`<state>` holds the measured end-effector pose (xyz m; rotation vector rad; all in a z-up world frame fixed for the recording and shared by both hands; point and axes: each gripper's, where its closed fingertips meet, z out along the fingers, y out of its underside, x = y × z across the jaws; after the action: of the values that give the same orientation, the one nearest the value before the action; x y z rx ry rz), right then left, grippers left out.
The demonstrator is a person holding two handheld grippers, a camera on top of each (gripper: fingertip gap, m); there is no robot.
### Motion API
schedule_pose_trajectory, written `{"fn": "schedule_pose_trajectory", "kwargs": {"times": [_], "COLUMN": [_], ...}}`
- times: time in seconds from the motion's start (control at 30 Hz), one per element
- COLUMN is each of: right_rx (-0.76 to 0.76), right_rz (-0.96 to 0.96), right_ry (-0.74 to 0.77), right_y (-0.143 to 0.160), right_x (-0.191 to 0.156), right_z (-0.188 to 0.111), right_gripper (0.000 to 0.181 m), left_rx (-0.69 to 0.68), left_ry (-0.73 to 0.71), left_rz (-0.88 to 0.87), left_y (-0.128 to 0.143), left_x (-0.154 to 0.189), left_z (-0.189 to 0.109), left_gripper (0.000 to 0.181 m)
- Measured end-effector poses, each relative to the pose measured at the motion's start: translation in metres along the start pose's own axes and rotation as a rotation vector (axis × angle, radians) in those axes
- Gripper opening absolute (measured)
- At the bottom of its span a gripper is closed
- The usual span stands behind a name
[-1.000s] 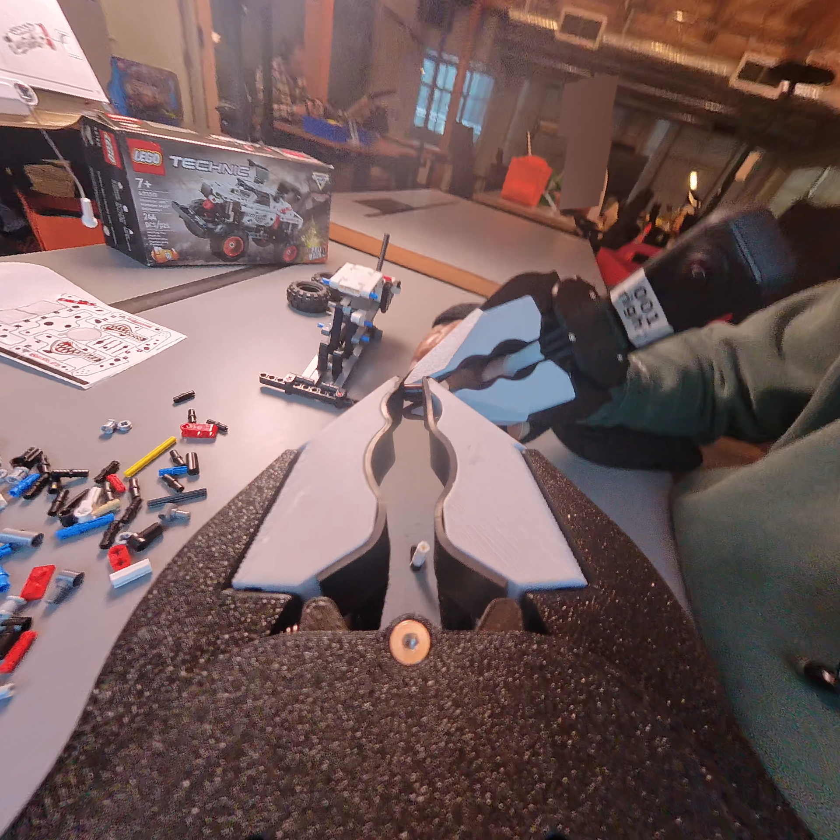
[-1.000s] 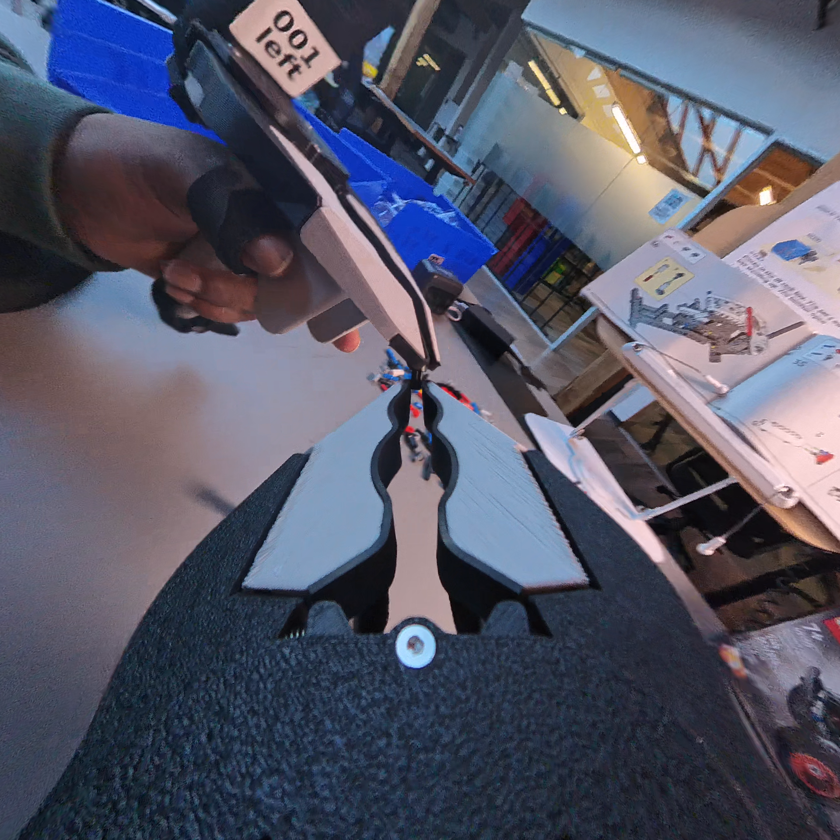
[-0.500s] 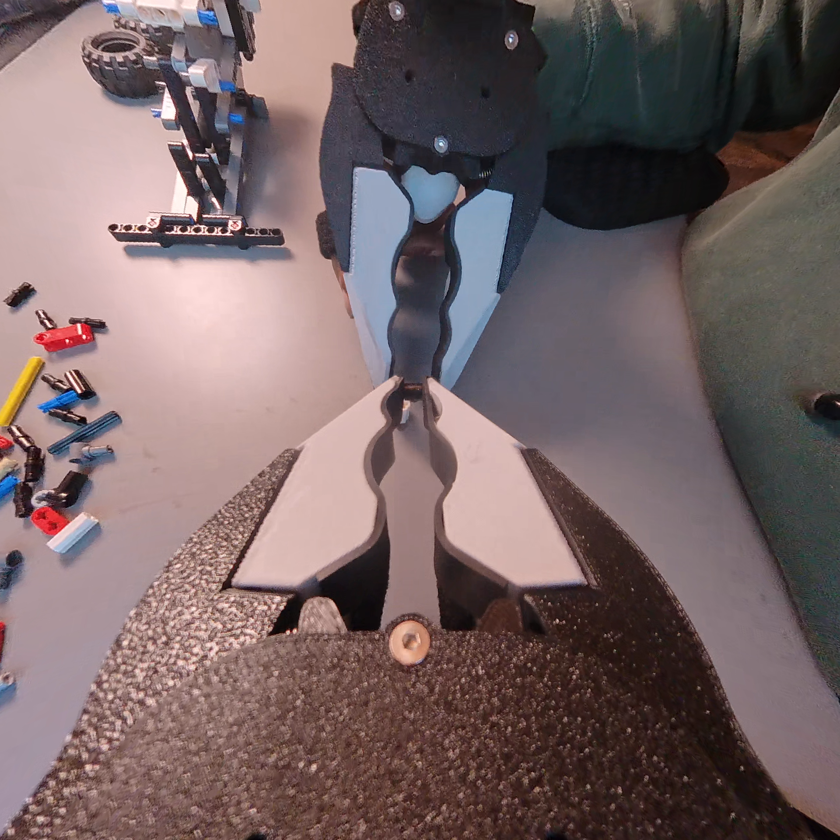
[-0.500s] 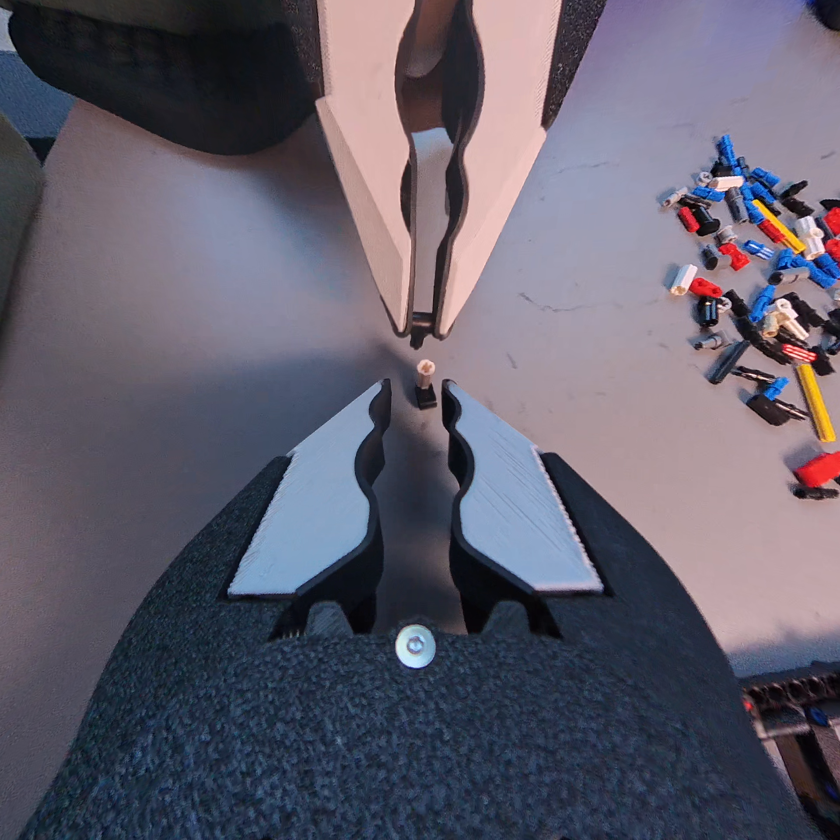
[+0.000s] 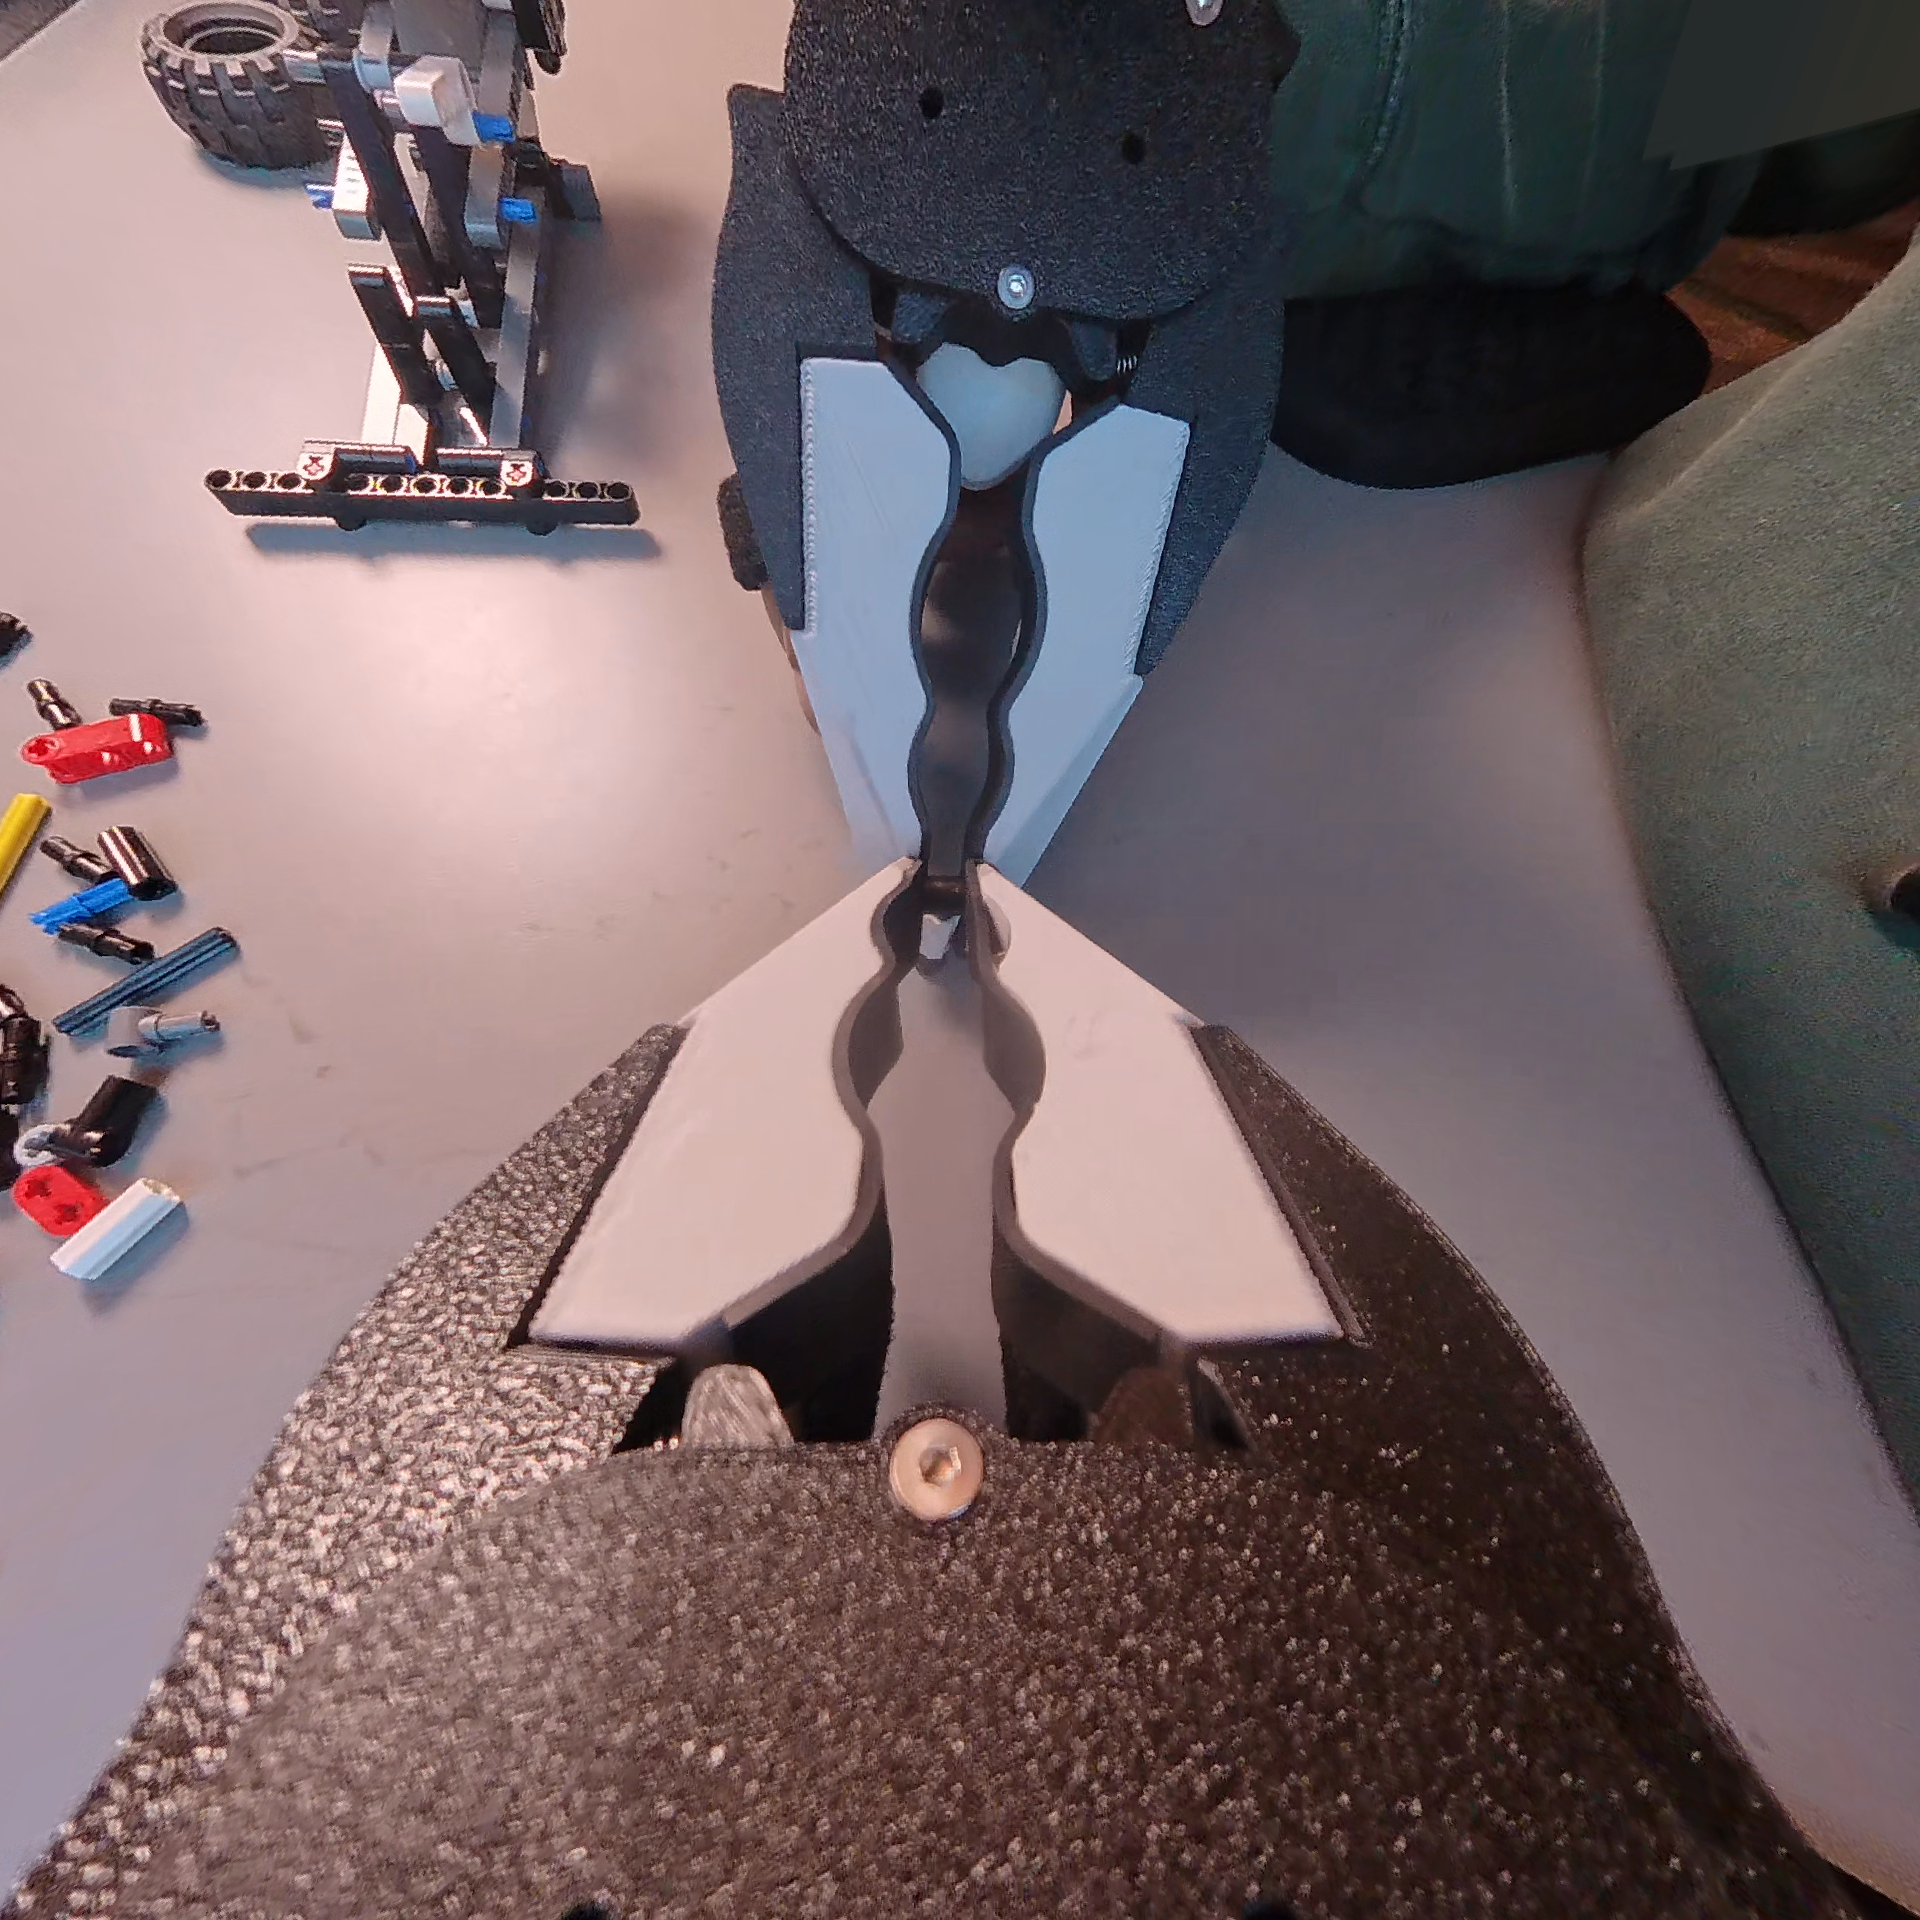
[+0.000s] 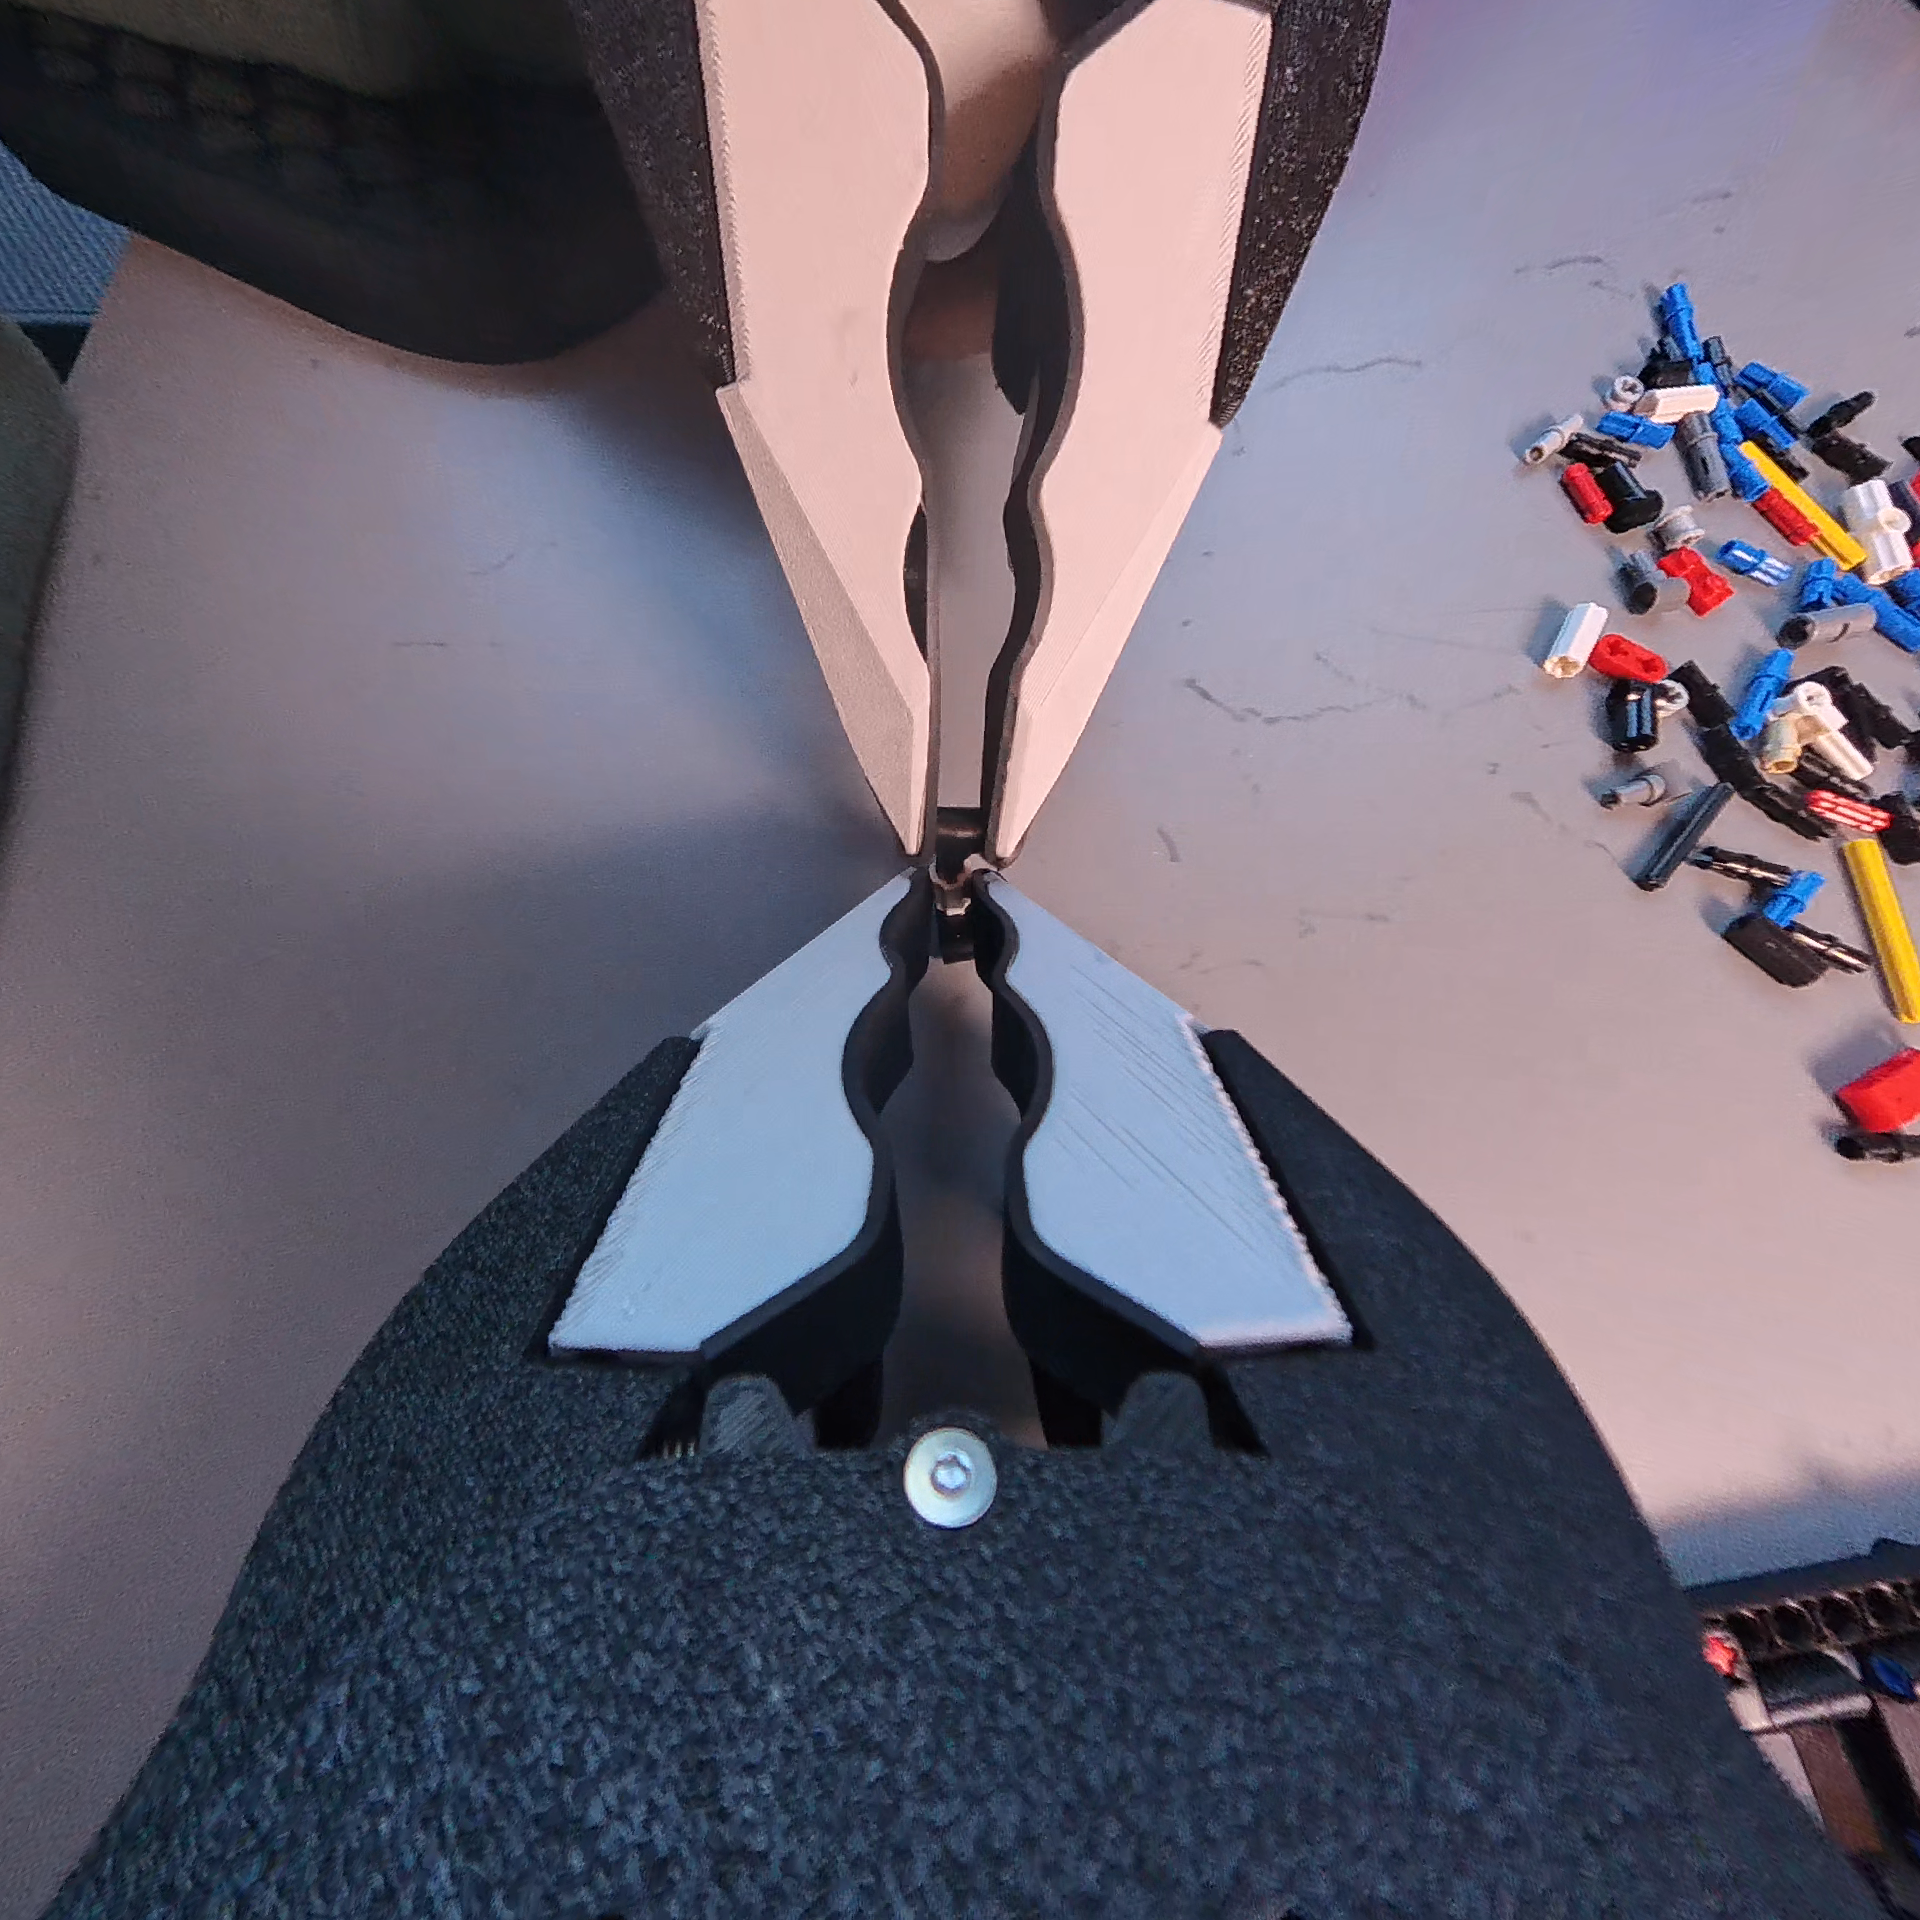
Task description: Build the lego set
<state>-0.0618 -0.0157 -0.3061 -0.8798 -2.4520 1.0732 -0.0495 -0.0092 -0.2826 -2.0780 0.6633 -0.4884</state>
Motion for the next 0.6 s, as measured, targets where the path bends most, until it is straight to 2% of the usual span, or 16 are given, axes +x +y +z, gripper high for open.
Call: {"fn": "schedule_pose_trajectory", "kwargs": {"times": [0.6], "right_rx": [0.0], "right_rz": [-0.016], "right_ry": [0.003], "right_y": [0.0015], "right_x": [-0.0028], "right_z": [-0.0006], "right_gripper": [0.007], "left_rx": [-0.166], "left_ry": [-0.005], "left_rz": [0.117], "left_y": [0.0028], "left_x": [0.0039], "left_z": [0.004], "left_gripper": [0.007]}}
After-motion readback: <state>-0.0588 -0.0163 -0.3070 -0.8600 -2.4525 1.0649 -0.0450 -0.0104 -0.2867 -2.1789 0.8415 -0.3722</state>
